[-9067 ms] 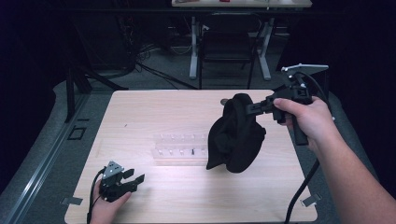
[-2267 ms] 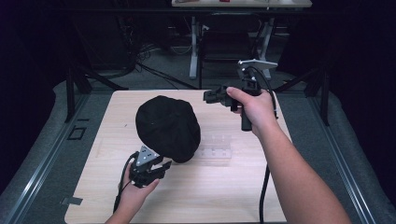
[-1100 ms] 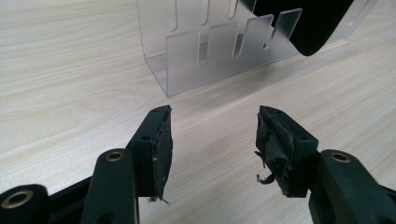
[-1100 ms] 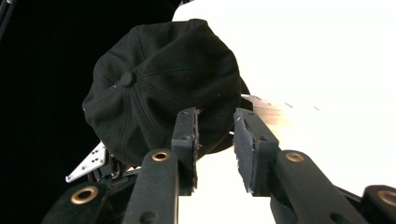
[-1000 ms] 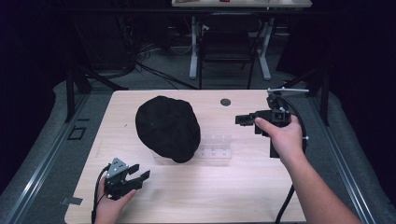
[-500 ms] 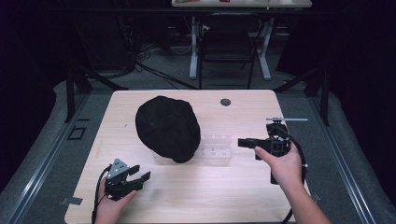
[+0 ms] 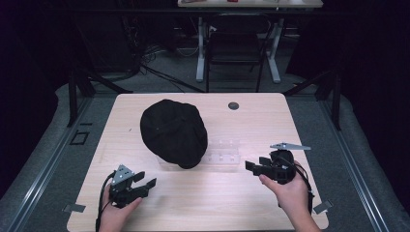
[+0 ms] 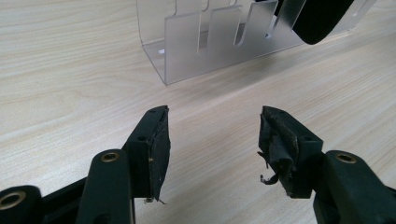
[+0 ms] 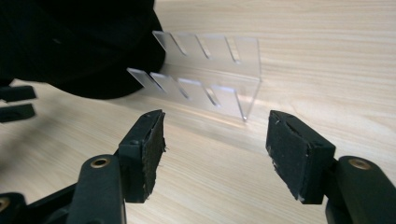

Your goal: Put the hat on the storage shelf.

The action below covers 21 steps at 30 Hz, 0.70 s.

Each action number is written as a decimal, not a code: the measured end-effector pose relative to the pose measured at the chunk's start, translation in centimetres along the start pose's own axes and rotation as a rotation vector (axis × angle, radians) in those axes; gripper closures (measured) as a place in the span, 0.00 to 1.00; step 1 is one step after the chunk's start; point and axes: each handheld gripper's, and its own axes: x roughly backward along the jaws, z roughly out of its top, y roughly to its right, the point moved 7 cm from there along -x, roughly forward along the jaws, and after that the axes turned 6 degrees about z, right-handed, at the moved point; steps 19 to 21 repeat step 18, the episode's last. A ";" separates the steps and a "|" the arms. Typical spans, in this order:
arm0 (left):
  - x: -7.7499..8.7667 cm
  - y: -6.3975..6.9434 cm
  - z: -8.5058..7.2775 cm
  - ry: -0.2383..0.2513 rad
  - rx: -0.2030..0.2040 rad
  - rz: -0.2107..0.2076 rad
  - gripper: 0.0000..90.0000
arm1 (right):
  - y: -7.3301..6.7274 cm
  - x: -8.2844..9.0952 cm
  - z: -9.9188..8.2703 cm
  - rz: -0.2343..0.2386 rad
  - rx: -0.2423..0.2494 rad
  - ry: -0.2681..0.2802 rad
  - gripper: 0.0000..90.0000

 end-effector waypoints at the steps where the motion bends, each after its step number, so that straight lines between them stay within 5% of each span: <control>1: 0.0 0.0 0.0 0.000 0.000 0.000 0.48 | 0.2 -0.1 -0.4 -0.008 0.008 0.000 0.40; 6: -0.2 0.1 -0.1 -0.001 0.009 -0.004 0.48 | 1.0 -0.6 -2.3 0.020 -0.012 0.021 0.34; 13: -0.1 0.1 -0.1 -0.011 0.019 -0.010 0.46 | 2.1 -1.1 -4.6 -0.026 0.062 0.047 0.32; 21: -0.2 0.3 0.0 0.005 0.020 -0.010 0.45 | 2.4 -1.6 -6.2 -0.046 0.082 0.062 0.32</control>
